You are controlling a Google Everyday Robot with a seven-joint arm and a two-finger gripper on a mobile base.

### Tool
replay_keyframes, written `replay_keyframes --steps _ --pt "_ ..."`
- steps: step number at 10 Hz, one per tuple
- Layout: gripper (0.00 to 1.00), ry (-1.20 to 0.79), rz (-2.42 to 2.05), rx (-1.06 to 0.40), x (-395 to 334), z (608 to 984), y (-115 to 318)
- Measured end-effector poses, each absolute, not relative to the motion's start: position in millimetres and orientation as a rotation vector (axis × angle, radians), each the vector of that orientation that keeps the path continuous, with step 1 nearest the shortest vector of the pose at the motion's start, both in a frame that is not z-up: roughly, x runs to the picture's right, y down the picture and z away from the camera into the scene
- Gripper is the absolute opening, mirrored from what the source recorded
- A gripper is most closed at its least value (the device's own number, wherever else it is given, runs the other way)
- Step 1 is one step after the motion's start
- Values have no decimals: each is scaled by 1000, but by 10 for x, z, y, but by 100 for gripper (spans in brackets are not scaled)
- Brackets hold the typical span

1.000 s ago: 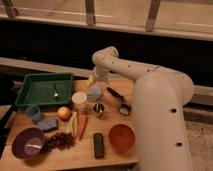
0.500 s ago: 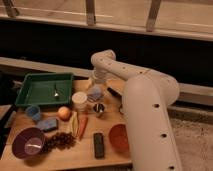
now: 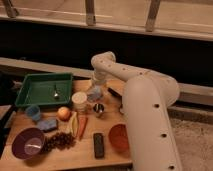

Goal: Place towel in paper cup

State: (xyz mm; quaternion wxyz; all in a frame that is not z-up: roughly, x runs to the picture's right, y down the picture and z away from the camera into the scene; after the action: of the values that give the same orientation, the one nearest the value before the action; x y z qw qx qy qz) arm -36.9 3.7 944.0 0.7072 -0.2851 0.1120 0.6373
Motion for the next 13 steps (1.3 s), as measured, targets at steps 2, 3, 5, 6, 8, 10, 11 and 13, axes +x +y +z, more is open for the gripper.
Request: replay_keyframes --steps 2,3,5,6,8,10,11,13 --pt "80 251 1415 -646 -474 9532 127" --pt "80 260 1401 -639 -505 9583 150" --pt "80 280 1381 -626 -524 9655 169" --pt "80 290 1374 -625 -552 9720 180" --pt "75 336 1372 -635 -472 9909 278" --pt "55 344 1381 -636 -436 9976 278" --pt "45 342 1391 -631 -399 9959 259" --pt "24 325 1416 -625 -305 9866 194"
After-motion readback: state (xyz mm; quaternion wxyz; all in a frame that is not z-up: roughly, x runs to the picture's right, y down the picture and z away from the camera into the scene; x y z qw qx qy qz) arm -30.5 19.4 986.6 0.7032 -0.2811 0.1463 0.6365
